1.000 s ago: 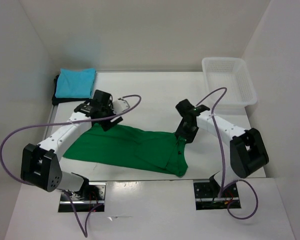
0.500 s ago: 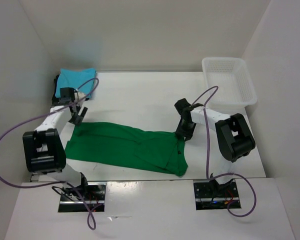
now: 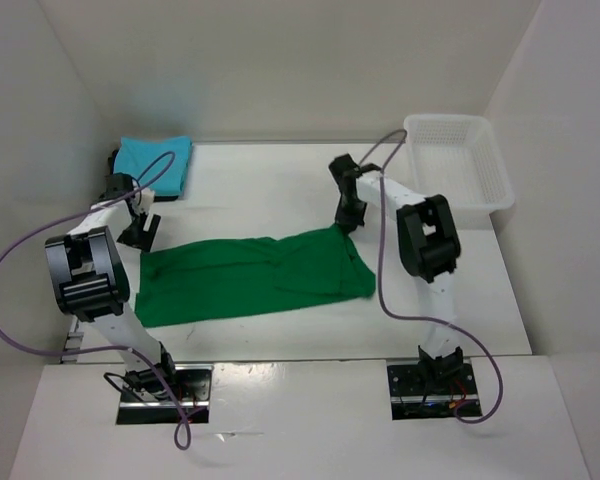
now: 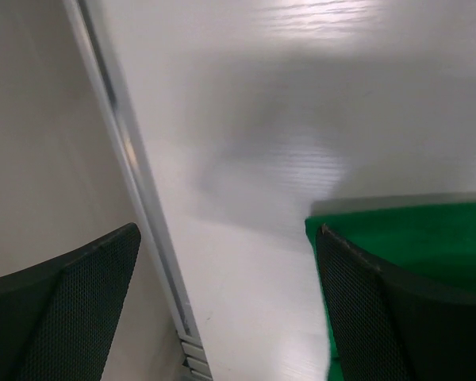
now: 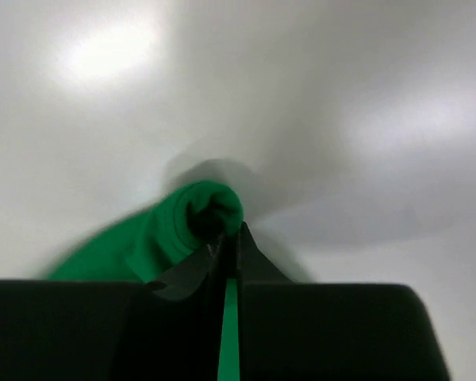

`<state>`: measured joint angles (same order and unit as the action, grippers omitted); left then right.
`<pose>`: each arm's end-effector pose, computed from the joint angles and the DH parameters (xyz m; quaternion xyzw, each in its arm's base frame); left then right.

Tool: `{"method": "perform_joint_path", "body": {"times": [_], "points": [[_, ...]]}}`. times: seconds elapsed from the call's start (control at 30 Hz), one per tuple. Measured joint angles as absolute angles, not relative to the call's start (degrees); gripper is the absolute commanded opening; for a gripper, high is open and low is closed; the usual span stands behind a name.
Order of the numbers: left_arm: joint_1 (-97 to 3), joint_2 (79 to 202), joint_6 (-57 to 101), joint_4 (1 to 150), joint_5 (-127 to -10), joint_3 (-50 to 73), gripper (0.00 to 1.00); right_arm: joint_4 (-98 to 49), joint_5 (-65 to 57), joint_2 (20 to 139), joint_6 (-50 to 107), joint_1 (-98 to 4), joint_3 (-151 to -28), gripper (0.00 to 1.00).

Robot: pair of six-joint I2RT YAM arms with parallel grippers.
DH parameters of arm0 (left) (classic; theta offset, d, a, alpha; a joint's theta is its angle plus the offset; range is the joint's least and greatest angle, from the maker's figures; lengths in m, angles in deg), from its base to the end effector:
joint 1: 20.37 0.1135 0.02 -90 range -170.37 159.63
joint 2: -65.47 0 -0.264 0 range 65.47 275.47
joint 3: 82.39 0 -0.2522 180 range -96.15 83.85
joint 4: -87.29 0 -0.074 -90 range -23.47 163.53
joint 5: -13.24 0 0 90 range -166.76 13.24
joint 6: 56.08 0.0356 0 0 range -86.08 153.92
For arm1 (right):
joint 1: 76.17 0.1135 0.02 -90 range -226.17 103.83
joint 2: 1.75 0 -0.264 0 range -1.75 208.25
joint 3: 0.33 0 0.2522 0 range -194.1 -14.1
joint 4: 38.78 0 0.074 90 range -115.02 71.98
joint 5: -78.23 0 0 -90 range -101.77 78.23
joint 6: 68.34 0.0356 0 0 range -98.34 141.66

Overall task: Fold and stack the t-shirts
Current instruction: Rotate the tshirt 90 degrees

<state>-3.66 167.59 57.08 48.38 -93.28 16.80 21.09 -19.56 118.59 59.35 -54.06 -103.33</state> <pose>0.3458 0.1144 0.1861 0.0169 0.9570 0.2172 0.1917 0.3893 0.1530 0.1596 0.1419 0.9813 -0.0031 0.1300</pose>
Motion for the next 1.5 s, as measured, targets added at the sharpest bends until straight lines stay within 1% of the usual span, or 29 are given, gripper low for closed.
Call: {"method": "perform_joint_path", "body": {"times": [0.03, 0.07, 0.13, 0.17, 0.23, 0.27, 0.3, 0.37, 0.5, 0.57, 0.63, 0.67, 0.73, 0.77, 0.8, 0.83, 0.9, 0.97, 1.07, 1.1, 1.13, 1.27, 1.33, 1.37, 1.43, 1.5], "points": [[-2.8, 167.6, 57.2, 47.9, -93.2, 16.3, 0.98, 22.7, -20.7, 123.0, 58.5, -54.1, -110.7, 0.53], [-2.2, 167.3, 57.4, 47.3, -93.0, 15.7, 0.98, 23.3, -21.9, 127.7, 57.8, -54.2, -118.9, 0.70], [-0.9, 166.6, 57.8, 46.4, -92.7, 15.0, 0.99, 25.0, -25.2, 138.3, 55.4, -54.2, -137.4, 0.97], [-0.4, 166.0, 57.8, 46.0, -92.4, 15.0, 0.99, 27.2, -26.6, 144.2, 54.3, -54.1, -147.8, 1.00], [0.0, 164.7, 57.9, 44.9, -91.6, 14.9, 0.99, 31.4, -28.4, 153.3, 52.8, -54.1, -167.2, 1.00], [-0.1, 164.2, 57.9, 44.5, -91.0, 14.9, 0.99, 32.5, -28.4, 155.0, 52.3, -54.4, -172.0, 1.00], [-0.1, 163.9, 57.8, 44.2, -90.5, 14.9, 0.99, 34.4, -28.7, 155.1, 52.1, -54.4, -174.0, 1.00], [-0.2, 163.9, 57.7, 43.9, -89.5, 15.0, 0.99, 37.6, -30.6, 152.4, 51.6, -54.5, -174.8, 1.00], [-0.3, 163.9, 57.6, 44.0, -87.7, 16.5, 0.99, 39.4, -33.5, 140.3, 50.2, -55.1, -163.8, 1.00], [-0.3, 164.0, 57.7, 44.0, -87.0, 17.7, 0.99, 39.4, -33.7, 133.0, 49.7, -55.1, -155.3, 0.87], [-0.3, 164.1, 57.7, 44.3, -86.7, 19.1, 0.99, 36.1, -33.3, 124.8, 49.1, -55.2, -143.1, 0.74], [-0.3, 164.1, 57.8, 44.4, -86.5, 19.8, 0.99, 34.5, -32.7, 121.2, 49.1, -55.2, -137.1, 0.58], [-0.3, 164.1, 57.9, 44.7, -86.3, 21.2, 0.99, 32.4, -31.0, 116.0, 49.4, -55.5, -127.0, 0.41], [-0.3, 164.1, 58.0, 44.7, -86.1, 21.9, 0.99, 31.4, -30.1, 114.6, 50.0, -55.5, -122.9, 0.26], [-0.3, 164.2, 58.0, 44.7, -85.9, 22.3, 0.99, 30.4, -28.9, 113.7, 50.4, -55.7, -119.2, 0.20], [-0.3, 164.2, 58.0, 44.6, -85.8, 22.4, 0.99, 29.2, -27.8, 113.5, 51.0, -55.9, -115.8, 0.17], [-0.3, 164.2, 58.0, 44.9, -85.5, 22.4, 0.99, 26.7, -25.4, 114.0, 51.8, -56.3, -109.7, 0.15], [-0.3, 164.3, 58.1, 44.9, -85.3, 22.4, 0.99, 25.9, -23.3, 115.0, 52.3, -56.9, -106.2, 0.15], [-0.3, 164.3, 58.2, 44.4, -84.8, 22.4, 0.99, 24.4, -21.1, 116.2, 52.8, -57.4, -105.3, 0.25], [-0.3, 164.3, 58.2, 44.3, -84.7, 22.4, 0.99, 23.5, -20.7, 116.2, 52.9, -57.4, -105.3, 0.32], [-0.3, 164.3, 58.2, 44.3, -84.5, 22.6, 0.99, 22.6, -20.2, 116.2, 53.1, -57.4, -105.3, 0.33], [-0.3, 164.1, 58.5, 44.3, -83.8, 23.2, 0.99, 19.1, -18.6, 117.4, 53.3, -57.8, -105.3, 0.33], [-0.4, 164.1, 59.0, 44.2, -83.3, 23.2, 0.99, 18.4, -17.5, 119.4, 53.3, -58.1, -106.3, 0.29], [-0.4, 164.1, 59.0, 44.1, -83.2, 23.2, 0.99, 18.0, -17.0, 121.0, 53.3, -58.4, -107.3, 0.29], [-0.4, 164.1, 59.0, 43.9, -83.0, 23.2, 0.99, 18.0, -15.9, 123.7, 53.5, -59.3, -111.4, 0.25], [-0.5, 164.1, 59.0, 43.4, -82.8, 23.2, 0.99, 18.6, -15.2, 127.6, 53.5, -60.1, -117.6, 0.24]]}}
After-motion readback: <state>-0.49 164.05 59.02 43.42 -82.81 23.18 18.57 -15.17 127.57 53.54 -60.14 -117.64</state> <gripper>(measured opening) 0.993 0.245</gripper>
